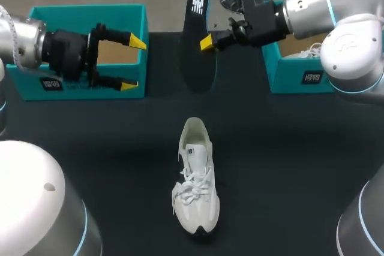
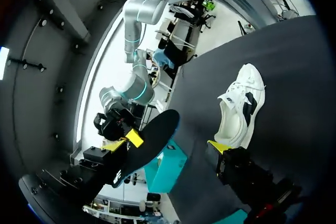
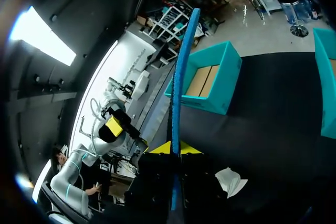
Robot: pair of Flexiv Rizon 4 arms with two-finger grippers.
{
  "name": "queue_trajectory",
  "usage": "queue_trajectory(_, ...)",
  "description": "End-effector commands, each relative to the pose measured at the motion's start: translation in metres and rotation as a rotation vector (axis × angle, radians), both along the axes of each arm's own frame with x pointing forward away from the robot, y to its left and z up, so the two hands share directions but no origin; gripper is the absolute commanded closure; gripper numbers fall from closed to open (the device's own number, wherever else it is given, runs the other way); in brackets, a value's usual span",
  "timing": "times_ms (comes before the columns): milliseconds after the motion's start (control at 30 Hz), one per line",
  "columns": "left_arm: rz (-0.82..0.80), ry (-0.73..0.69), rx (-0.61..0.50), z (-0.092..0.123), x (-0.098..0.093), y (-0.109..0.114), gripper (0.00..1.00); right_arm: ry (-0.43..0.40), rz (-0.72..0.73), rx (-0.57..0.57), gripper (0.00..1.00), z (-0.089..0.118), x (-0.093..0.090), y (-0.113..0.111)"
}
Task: Take the shoe out of the shoebox, open the shoe tongue, remove and reinsert the insole, then place the shoe into the shoebox
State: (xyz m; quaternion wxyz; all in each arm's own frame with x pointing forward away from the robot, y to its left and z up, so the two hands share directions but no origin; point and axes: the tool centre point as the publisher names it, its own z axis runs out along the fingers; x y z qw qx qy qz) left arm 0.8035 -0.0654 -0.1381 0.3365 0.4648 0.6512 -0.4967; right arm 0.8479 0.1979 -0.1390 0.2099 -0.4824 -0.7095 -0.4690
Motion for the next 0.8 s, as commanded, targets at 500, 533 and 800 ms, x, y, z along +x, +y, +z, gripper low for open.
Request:
queue_trajectory(500,0.210,0.293,0.138,0.019,-0.006,-0.006,0.00,0.002,-0.003,-0.009,1.00,0.001,0.001,0.003)
queue_trajectory(533,0.280,0.331,0.158,0.018,-0.008,-0.006,0.00,0.002,-0.003,-0.009,1.00,0.001,0.001,0.003)
queue_trajectory(800,0.452,0.706,0.402,-0.007,-0.013,0.019,0.00,0.002,-0.003,-0.009,1.00,0.001,0.001,0.003)
